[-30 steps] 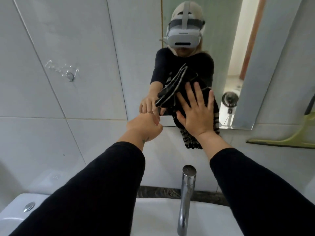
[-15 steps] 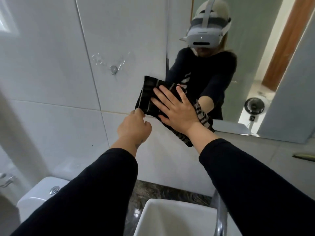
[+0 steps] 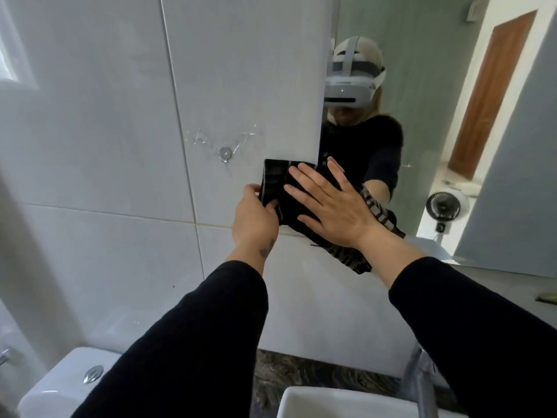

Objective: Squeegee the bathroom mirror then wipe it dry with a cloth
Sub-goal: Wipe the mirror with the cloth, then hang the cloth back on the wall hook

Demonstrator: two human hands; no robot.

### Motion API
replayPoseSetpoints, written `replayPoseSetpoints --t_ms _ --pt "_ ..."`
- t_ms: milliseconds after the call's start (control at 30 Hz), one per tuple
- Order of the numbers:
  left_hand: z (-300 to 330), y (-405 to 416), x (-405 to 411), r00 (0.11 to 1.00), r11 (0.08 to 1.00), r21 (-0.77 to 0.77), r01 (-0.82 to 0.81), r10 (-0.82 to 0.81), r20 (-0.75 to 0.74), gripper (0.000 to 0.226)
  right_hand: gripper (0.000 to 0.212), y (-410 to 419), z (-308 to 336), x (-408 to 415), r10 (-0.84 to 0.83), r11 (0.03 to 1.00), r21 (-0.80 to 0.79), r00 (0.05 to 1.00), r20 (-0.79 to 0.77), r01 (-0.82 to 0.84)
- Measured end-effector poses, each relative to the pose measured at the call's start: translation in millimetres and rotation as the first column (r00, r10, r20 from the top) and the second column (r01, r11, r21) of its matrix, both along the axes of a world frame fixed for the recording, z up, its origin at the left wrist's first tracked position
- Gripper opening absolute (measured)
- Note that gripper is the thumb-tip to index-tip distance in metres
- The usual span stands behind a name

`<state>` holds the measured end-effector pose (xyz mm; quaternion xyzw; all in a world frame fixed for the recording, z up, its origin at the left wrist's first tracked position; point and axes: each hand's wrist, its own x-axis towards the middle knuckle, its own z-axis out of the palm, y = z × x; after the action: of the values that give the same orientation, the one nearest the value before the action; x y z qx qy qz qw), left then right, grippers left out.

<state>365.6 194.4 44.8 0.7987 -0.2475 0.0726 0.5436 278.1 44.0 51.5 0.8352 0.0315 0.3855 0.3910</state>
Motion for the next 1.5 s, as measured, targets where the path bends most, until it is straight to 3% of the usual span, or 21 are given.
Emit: replayPoseSetpoints --t_ms 67,167,267,367,433,533,633,733,833,933,1033,1100,1233,1367,1500 --pt "9 2 2 0.998 0.996 -0.083 0.024 -0.02 0.054 0.008 0.05 0 10 -1 0.061 0.997 0.043 0.995 0.077 -0.065" --pt "29 7 5 0.986 0.987 -0.149 0.065 -0.04 0.162 0.011 0.042 5 22 1 0.113 0.981 0.132 0.974 0.197 -0.141" --pt "52 16 7 0.974 0.975 -0.199 0.1 -0.056 0.218 0.016 0.037 20 31 7 0.044 0.947 0.287 0.943 0.33 -0.145" --pt "68 32 9 0.964 0.969 -0.215 0.12 -0.062 0.257 0.023 0.04 42 37 17 0.09 0.87 0.426 0.928 0.362 -0.25" --pt "79 46 12 0.959 0.978 -0.184 0.102 -0.047 0.279 0.024 0.041 58 42 21 0.162 0.747 0.562 0.917 0.365 -0.355" --pt "93 72 22 0.957 0.985 -0.158 0.074 -0.026 0.288 0.019 0.041 82 55 26 0.232 0.447 0.773 0.893 0.386 -0.45" --pt "98 98 34 0.963 0.984 -0.178 0.018 0.03 0.267 0.017 0.037 95 76 35 0.218 0.334 0.827 0.891 0.399 -0.452" --pt "95 113 42 0.96 0.98 -0.196 -0.042 0.094 0.262 0.027 0.035 103 96 50 0.185 0.385 0.862 0.942 0.279 -0.331" --pt "83 115 50 0.933 0.99 -0.117 -0.08 0.116 0.341 0.037 0.034 112 111 71 0.189 0.43 0.865 0.962 0.195 -0.259" --pt "71 111 65 0.925 0.997 0.013 -0.073 0.063 0.375 0.054 0.033 117 115 92 0.168 0.481 0.86 0.981 0.098 -0.168" --pt "59 105 82 0.93 0.977 0.189 -0.102 0.027 0.367 0.064 0.029 112 105 106 0.151 0.442 0.893 0.988 0.02 -0.085" --pt "50 101 90 0.945 0.964 0.252 -0.085 -0.002 0.326 0.068 0.027 111 95 109 0.145 0.516 0.855 0.989 -0.031 -0.049" --pt "34 94 93 0.955 0.958 0.277 -0.067 -0.018 0.296 0.071 0.024 114 83 108 0.14 0.53 0.844 0.99 0.005 -0.079" --pt "11 91 87 0.963 0.96 0.278 -0.029 -0.048 0.267 0.066 0.034 119 62 103 0.123 0.616 0.782 0.992 0.023 -0.095" --pt "3 88 76 0.977 0.972 0.221 0.075 -0.116 0.176 0.05 0.036 128 50 106 0.06 0.488 0.864 0.992 0.107 -0.122"
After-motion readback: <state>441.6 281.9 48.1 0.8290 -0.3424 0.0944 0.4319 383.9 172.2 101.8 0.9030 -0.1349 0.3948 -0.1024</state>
